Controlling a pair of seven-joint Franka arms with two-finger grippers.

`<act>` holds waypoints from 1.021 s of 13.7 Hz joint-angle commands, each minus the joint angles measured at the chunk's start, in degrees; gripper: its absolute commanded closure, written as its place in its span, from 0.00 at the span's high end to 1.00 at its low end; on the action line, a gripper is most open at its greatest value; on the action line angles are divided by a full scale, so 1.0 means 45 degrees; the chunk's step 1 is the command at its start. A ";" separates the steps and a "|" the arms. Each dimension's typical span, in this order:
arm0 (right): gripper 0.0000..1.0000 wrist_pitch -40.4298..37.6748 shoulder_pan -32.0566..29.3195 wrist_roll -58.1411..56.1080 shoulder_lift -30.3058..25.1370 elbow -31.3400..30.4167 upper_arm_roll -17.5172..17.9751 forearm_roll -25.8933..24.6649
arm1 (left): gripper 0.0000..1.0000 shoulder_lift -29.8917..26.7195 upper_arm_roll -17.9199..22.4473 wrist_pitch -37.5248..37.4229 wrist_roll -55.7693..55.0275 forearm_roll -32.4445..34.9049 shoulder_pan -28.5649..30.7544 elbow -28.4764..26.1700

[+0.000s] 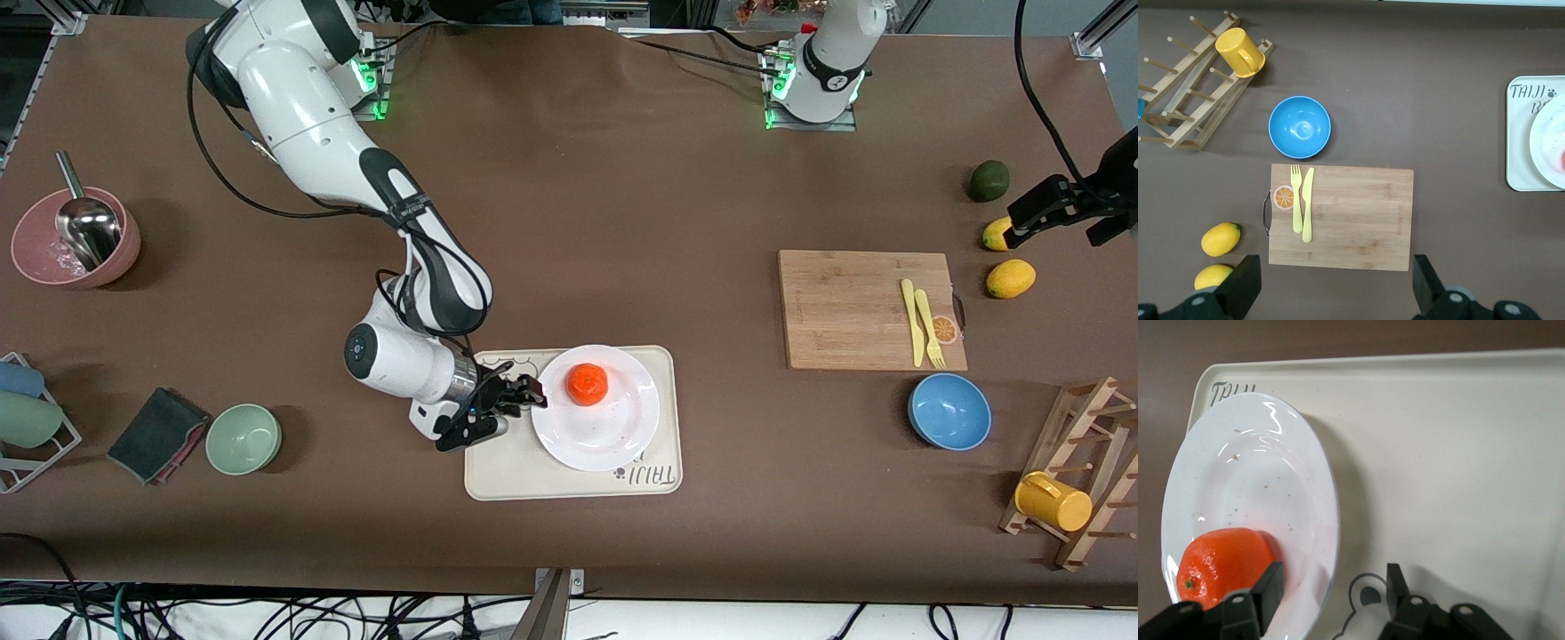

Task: Place orange and plate with both arms
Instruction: 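Open the right gripper and draw it back from the plate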

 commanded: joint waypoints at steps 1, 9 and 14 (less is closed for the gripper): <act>1.00 -0.0422 -0.0003 -0.0031 -0.1307 -0.1165 -0.0496 -0.1060 | 1.00 -0.0111 0.0075 0.0003 0.0251 -0.0334 0.0004 0.0053; 1.00 -0.8109 -0.0022 -0.0226 -0.5211 -0.1168 -0.3581 -0.6372 | 1.00 -0.0111 0.0076 -0.0017 0.0251 -0.0354 0.0043 0.0053; 1.00 -1.1141 -0.0042 -0.0246 -0.7537 -0.1129 -0.5747 -0.6590 | 1.00 -0.0111 0.0076 -0.0017 0.0251 -0.0335 0.0043 0.0053</act>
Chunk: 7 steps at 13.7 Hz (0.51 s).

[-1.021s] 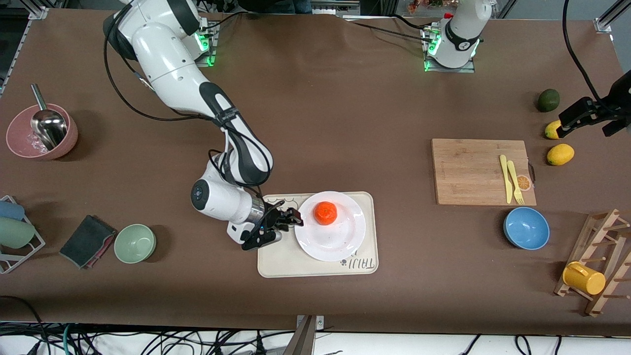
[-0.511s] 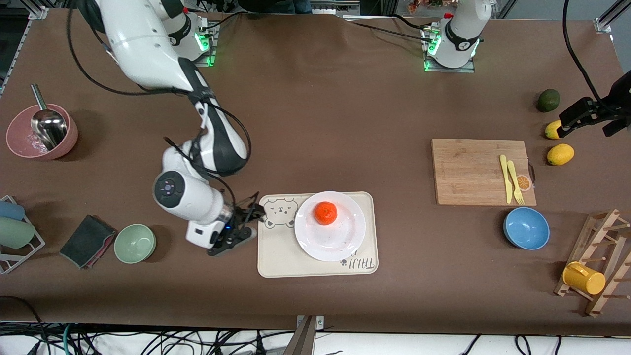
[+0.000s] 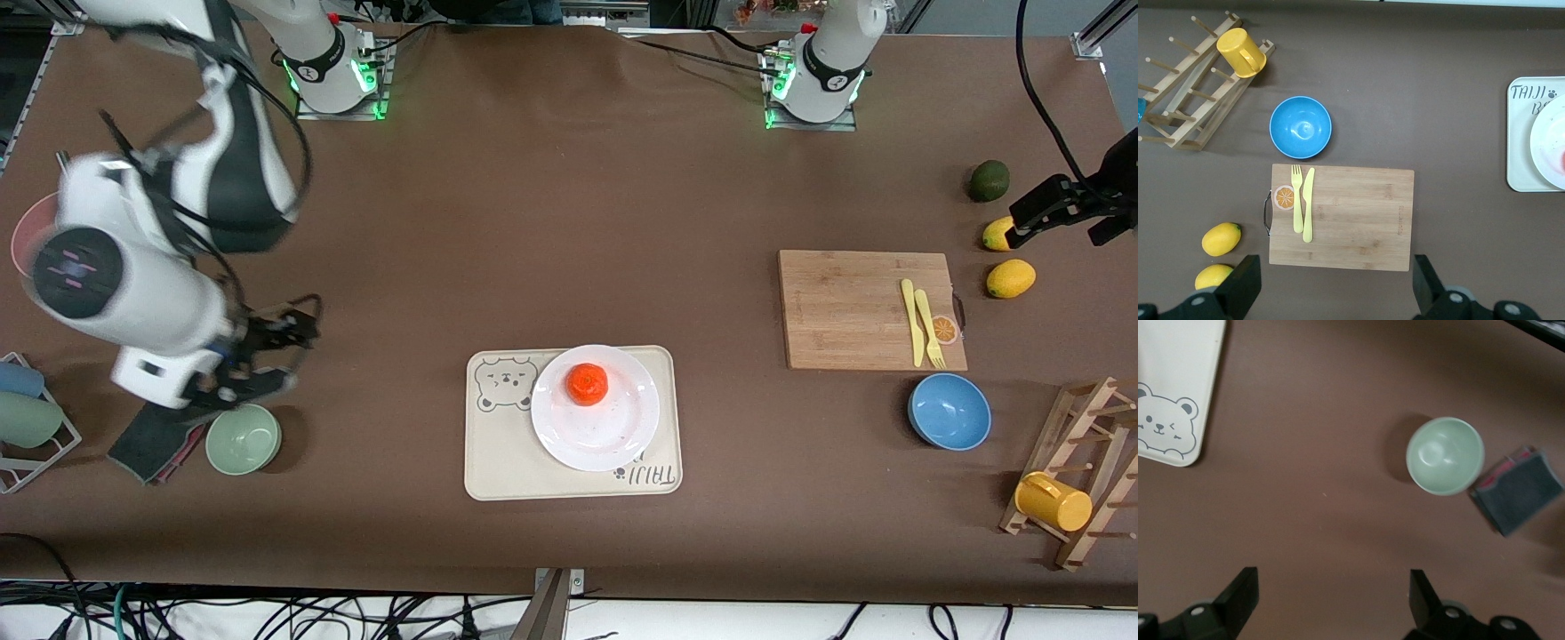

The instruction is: Place orange and plate with both arms

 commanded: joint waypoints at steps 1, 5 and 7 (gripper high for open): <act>1.00 -0.1788 0.0088 -0.0122 -0.1193 -0.0701 -0.1205 -0.0089 | 1.00 -0.0099 0.0056 -0.0018 0.0251 -0.0354 0.0030 0.0047; 1.00 -0.1841 -0.0729 -0.0006 -0.2088 -0.1185 -0.1078 0.0772 | 1.00 -0.0099 0.0056 -0.0018 0.0251 -0.0354 0.0030 0.0047; 1.00 -0.0810 -0.2052 0.0034 -0.3474 -0.2491 0.0266 0.0733 | 1.00 -0.0099 0.0056 -0.0018 0.0251 -0.0354 0.0030 0.0047</act>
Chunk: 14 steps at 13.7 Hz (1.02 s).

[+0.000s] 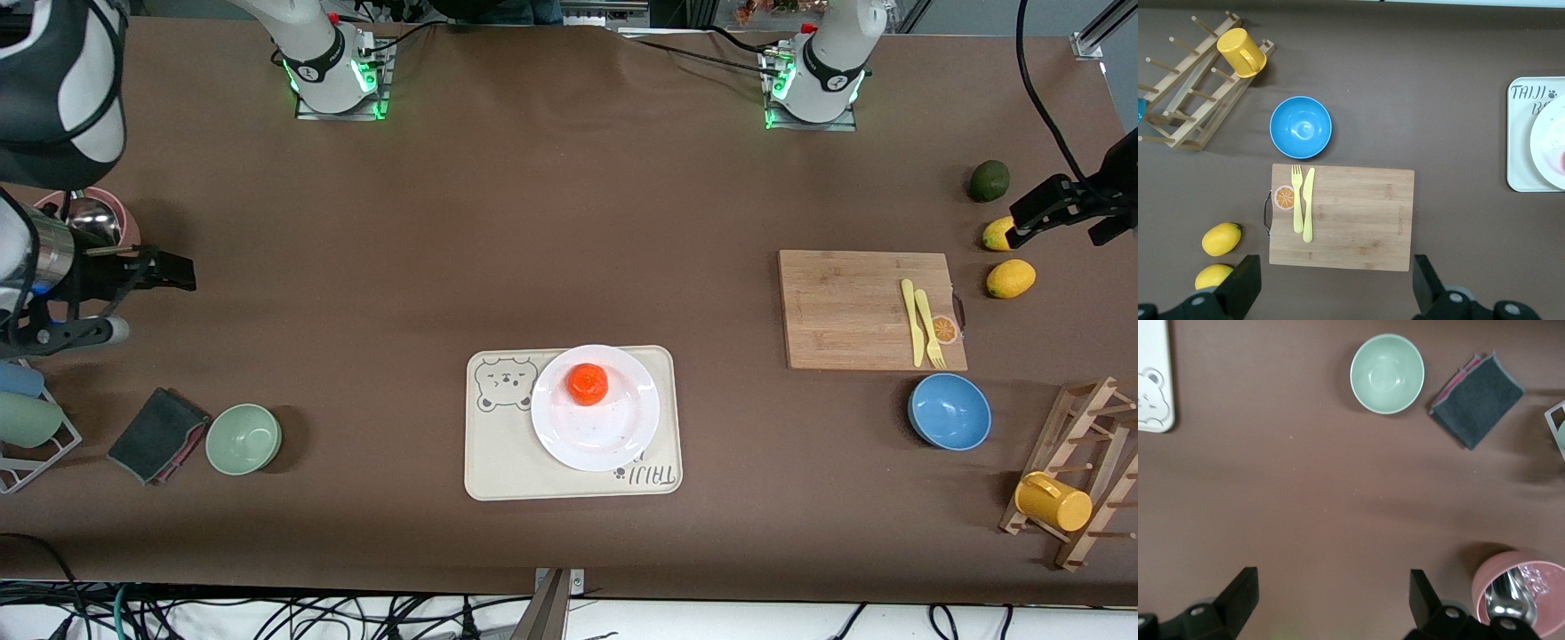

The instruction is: Place orange and plate with both arms

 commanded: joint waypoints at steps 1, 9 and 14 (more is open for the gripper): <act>1.00 0.1854 -0.2228 -0.0011 -0.2499 -0.2685 0.2526 0.0109 | 1.00 -0.0098 0.0050 -0.0018 0.0232 -0.0334 0.0028 0.0047; 1.00 0.2272 -0.4818 0.1414 -0.4909 -0.5468 0.5859 -0.1766 | 1.00 -0.0098 0.0069 0.0313 0.0192 -0.0451 0.0028 0.0066; 1.00 0.2371 -0.3919 0.1414 -0.4831 -0.5487 0.4901 -0.1707 | 1.00 -0.0098 0.0069 0.0314 0.0192 -0.0451 0.0028 0.0067</act>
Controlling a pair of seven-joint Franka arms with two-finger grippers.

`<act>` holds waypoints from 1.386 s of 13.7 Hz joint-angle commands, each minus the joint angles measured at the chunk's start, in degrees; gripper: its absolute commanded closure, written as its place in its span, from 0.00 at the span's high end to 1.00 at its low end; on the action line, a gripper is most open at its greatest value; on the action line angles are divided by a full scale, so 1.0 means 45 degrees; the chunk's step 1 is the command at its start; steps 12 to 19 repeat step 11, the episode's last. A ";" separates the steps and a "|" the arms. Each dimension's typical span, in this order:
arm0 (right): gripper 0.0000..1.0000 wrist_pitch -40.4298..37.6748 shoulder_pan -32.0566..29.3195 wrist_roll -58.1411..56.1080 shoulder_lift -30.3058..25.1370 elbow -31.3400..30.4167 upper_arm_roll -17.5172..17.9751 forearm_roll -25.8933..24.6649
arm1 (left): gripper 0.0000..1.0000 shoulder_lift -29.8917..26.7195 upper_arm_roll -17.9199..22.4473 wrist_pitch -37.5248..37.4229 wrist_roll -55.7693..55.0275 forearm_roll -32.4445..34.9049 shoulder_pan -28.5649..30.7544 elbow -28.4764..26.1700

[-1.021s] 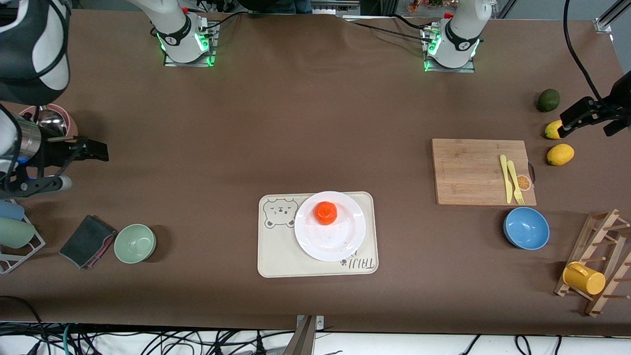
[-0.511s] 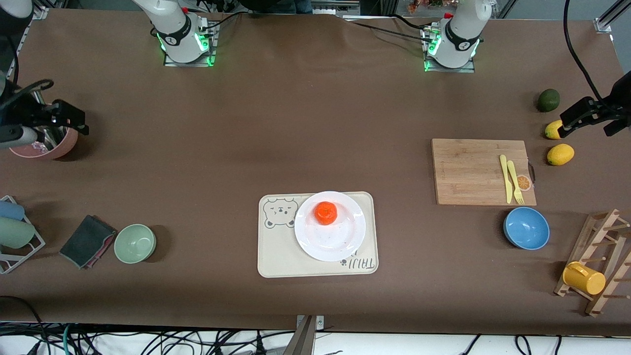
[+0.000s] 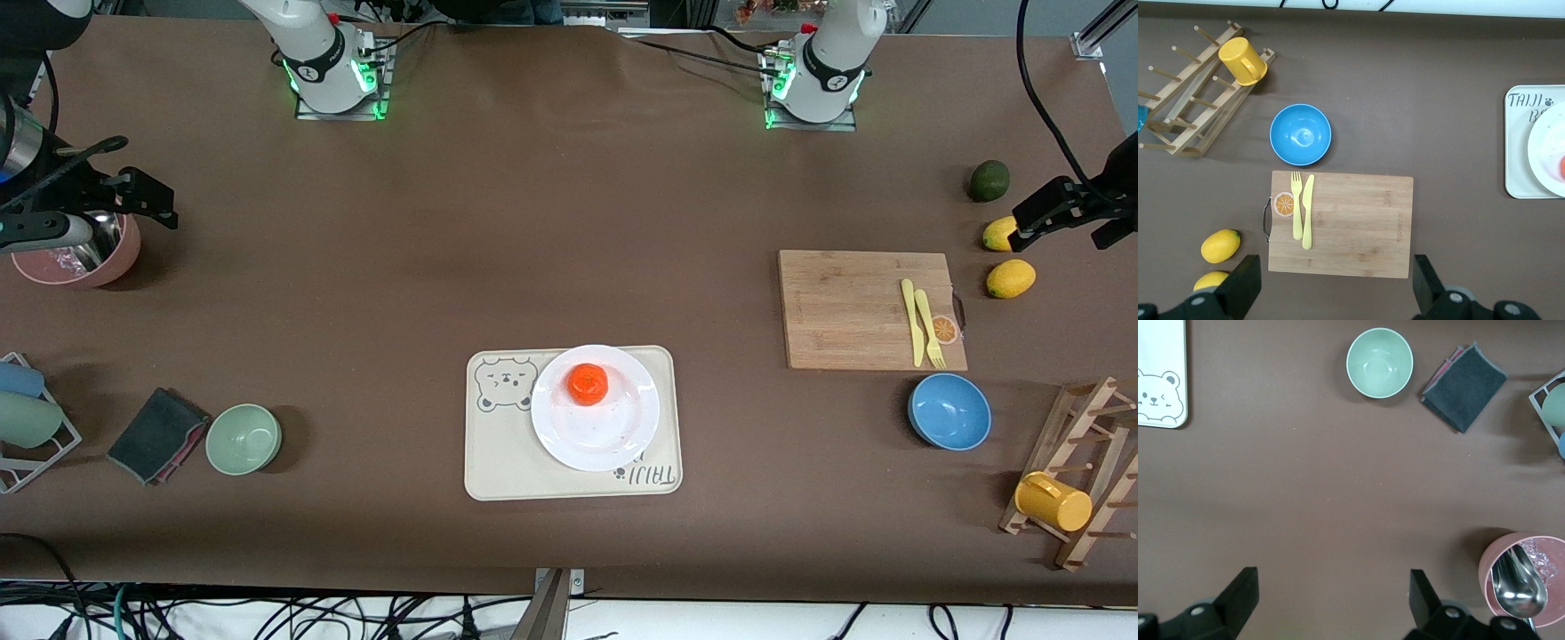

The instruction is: Place orange and plate with both arms

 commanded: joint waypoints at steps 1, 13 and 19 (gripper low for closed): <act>1.00 0.0165 0.0265 0.0158 -0.0180 -0.0215 -0.0218 -0.0143 | 1.00 -0.0094 0.0064 0.0028 0.0193 -0.0418 0.0027 0.0066; 1.00 0.0126 0.0285 0.0235 -0.0141 -0.0235 -0.0238 -0.0123 | 1.00 -0.0094 0.0123 0.0399 0.0173 -0.0904 0.0241 0.0221; 1.00 0.0126 0.0285 0.0235 -0.0141 -0.0235 -0.0238 -0.0123 | 1.00 -0.0094 0.0123 0.0399 0.0173 -0.0904 0.0241 0.0221</act>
